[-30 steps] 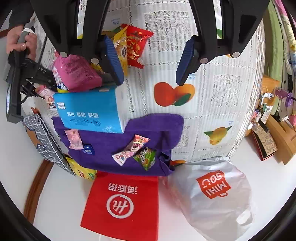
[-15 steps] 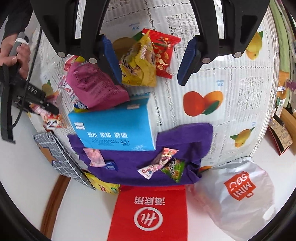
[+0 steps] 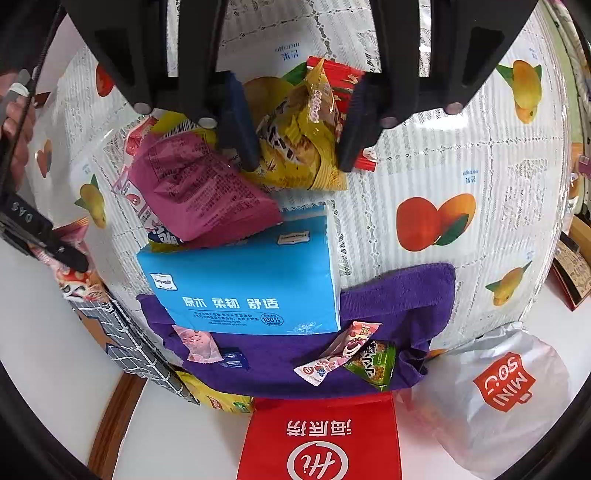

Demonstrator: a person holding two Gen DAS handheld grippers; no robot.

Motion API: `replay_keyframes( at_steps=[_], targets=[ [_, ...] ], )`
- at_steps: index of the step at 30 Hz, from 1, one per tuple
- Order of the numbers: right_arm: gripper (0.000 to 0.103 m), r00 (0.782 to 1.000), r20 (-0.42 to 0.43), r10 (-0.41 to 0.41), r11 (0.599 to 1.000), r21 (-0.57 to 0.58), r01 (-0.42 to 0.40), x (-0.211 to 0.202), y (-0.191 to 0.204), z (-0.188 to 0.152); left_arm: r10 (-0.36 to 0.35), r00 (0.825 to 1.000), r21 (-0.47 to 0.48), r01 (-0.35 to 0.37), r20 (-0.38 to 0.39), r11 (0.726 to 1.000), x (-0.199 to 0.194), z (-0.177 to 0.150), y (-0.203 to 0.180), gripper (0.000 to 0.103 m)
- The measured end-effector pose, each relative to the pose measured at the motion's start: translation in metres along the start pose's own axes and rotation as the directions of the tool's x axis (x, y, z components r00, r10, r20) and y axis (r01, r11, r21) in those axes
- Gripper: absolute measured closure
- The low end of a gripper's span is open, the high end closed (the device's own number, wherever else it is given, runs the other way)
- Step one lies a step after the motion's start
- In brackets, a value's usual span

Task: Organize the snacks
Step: 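Grasp the pink panda biscuit bag with the right tool while the left tool grasps the yellow snack bag, then carry the biscuit bag and yellow snack bag over the purple towel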

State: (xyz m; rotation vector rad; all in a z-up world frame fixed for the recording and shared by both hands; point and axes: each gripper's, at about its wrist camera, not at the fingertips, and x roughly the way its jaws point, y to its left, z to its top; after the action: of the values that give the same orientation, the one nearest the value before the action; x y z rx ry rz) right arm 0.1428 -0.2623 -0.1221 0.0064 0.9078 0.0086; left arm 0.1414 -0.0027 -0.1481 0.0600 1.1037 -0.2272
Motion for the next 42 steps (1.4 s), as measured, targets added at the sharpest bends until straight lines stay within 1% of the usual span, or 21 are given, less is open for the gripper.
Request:
replay_keyframes(
  at_steps=[2,3,5,9,13,24,34,42],
  targets=[
    [0.054,1.000,0.008,-0.004,1.000,0.003,0.004,-0.004,-0.001,0.002,-0.009,1.000,-0.004,0.009,0.006,1.000,-0.002,0.000,0.000,0.066],
    [0.054,1.000,0.012,-0.006,1.000,0.006,0.006,-0.005,-0.001,0.003,-0.014,1.000,-0.006,0.014,0.012,1.000,-0.004,0.000,0.001,0.070],
    [0.054,1.000,0.019,-0.006,1.000,0.012,0.006,-0.009,-0.002,0.006,-0.025,0.999,-0.010,0.025,0.020,1.000,-0.008,0.001,0.003,0.070],
    [0.054,0.999,0.033,-0.009,1.000,0.014,0.009,-0.016,-0.001,0.010,-0.025,0.999,-0.020,0.026,0.047,0.999,-0.017,0.002,0.008,0.071],
    [0.054,0.999,0.053,-0.006,1.000,0.011,0.006,-0.025,0.002,0.015,-0.030,0.997,-0.029,0.032,0.073,0.999,-0.028,0.003,0.013,0.071],
    [0.054,0.995,0.100,0.007,1.000,-0.009,-0.007,-0.047,0.013,0.022,-0.015,0.988,-0.044,0.022,0.154,0.999,-0.063,0.008,0.021,0.071],
    [0.054,0.992,0.118,0.041,0.999,-0.019,-0.039,-0.056,0.024,0.028,-0.011,0.982,-0.067,0.024,0.189,0.997,-0.079,0.016,0.026,0.071],
    [0.054,0.992,0.122,0.040,0.999,-0.039,-0.036,-0.059,0.030,0.030,-0.025,0.977,-0.063,0.039,0.211,0.997,-0.085,0.024,0.023,0.071]
  ],
)
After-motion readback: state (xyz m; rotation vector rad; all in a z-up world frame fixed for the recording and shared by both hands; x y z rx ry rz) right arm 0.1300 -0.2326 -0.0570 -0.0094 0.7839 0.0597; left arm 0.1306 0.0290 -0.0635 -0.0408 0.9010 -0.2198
